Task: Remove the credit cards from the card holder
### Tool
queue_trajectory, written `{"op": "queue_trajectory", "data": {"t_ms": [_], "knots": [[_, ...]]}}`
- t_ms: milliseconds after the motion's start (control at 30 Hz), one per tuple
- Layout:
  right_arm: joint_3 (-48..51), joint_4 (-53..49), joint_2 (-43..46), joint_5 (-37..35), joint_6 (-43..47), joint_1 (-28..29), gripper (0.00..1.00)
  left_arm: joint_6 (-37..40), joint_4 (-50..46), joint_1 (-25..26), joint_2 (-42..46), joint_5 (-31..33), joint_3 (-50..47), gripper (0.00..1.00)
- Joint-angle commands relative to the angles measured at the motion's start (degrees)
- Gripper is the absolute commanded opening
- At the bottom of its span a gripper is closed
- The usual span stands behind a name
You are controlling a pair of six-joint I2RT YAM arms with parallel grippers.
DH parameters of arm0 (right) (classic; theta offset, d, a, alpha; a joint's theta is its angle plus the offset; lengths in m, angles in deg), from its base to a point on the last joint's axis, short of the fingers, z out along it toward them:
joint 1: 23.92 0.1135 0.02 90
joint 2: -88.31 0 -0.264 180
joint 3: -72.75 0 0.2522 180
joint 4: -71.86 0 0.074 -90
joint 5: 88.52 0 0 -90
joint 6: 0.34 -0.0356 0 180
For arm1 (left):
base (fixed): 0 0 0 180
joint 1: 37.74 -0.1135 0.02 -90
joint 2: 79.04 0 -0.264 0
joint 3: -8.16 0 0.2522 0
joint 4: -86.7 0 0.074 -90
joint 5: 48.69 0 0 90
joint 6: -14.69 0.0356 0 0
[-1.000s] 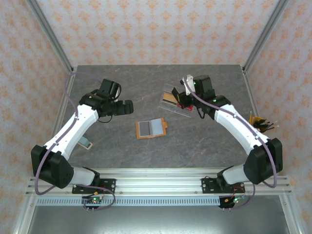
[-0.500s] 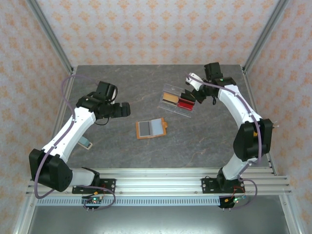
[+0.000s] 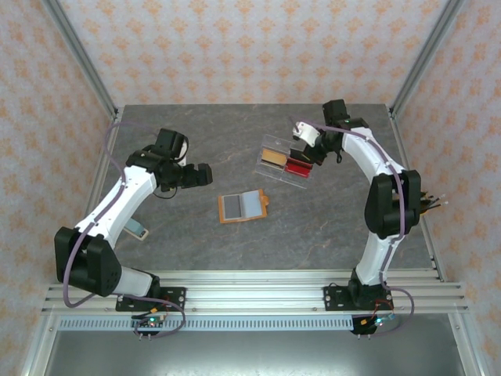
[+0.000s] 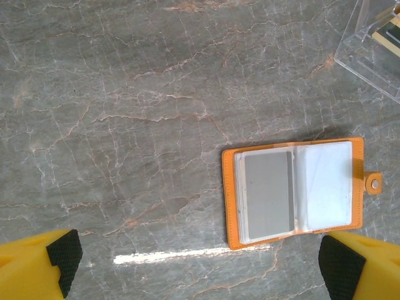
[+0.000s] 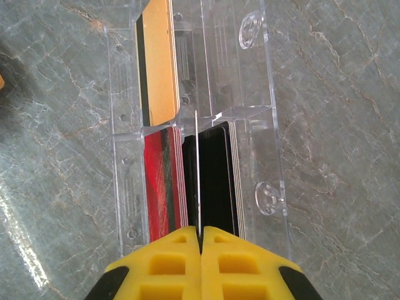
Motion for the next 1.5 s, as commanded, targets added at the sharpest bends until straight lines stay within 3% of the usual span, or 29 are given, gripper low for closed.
{"op": "queue_trajectory", "data": {"t_ms": [0, 700, 1100, 1200, 1467], "knots": [[-2.41, 1.54, -1.47, 1.17, 1.65, -0.51, 0.0, -0.09, 0.77, -0.76, -0.61, -0.85, -0.08, 1.0], [-3.54, 1.51, -3.59, 0.9, 4.22, -1.45, 0.01, -0.23, 1.61, -1.55, -2.11, -3.05, -0.31, 1.0], [-1.68, 4.17, -4.04, 0.46, 2.53, -1.67, 0.16, 0.0, 1.74, -1.56, -2.29, -4.19, -0.44, 1.0], [-1.8, 4.88, -3.39, 0.33, 1.86, -1.73, 0.26, 0.09, 1.74, -1.55, -2.2, -4.28, -0.31, 1.0], [0.2, 7.97, 2.22, -0.5, -1.7, -1.67, 0.32, -0.26, 1.83, -1.64, -1.93, -4.29, -0.4, 1.0]]}}
